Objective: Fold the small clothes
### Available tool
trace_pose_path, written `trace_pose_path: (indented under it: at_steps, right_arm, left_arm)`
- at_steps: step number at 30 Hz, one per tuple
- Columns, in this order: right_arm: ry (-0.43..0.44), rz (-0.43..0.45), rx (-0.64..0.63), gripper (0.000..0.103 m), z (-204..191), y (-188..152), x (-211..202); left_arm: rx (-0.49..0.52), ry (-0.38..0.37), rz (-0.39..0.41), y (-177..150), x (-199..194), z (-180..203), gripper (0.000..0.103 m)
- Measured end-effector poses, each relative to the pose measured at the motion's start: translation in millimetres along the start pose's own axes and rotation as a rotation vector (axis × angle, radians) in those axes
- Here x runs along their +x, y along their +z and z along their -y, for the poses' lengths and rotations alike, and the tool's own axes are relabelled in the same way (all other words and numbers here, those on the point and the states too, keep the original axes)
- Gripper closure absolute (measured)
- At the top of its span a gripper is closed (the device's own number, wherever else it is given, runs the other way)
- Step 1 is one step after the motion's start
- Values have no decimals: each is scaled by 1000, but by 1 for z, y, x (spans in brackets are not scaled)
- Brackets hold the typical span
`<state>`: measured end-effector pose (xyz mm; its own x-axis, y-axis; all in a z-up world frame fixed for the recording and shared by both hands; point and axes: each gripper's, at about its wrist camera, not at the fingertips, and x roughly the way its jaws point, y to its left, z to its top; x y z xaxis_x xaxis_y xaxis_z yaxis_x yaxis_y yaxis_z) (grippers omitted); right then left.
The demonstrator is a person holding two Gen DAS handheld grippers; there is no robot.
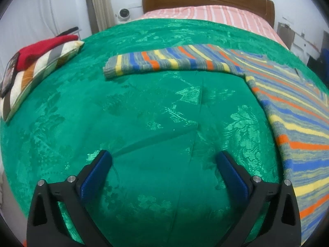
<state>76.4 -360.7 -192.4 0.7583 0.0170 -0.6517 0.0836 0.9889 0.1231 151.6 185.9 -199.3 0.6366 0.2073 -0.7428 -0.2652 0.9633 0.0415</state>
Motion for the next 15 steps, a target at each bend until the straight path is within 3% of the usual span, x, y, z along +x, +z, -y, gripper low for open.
trace_pose_path:
  at_steps: [15]
  right_arm:
    - [-8,8,-13,12,-2,-4,-2]
  left_arm:
    - [-1,-10,0,0,0,0,0]
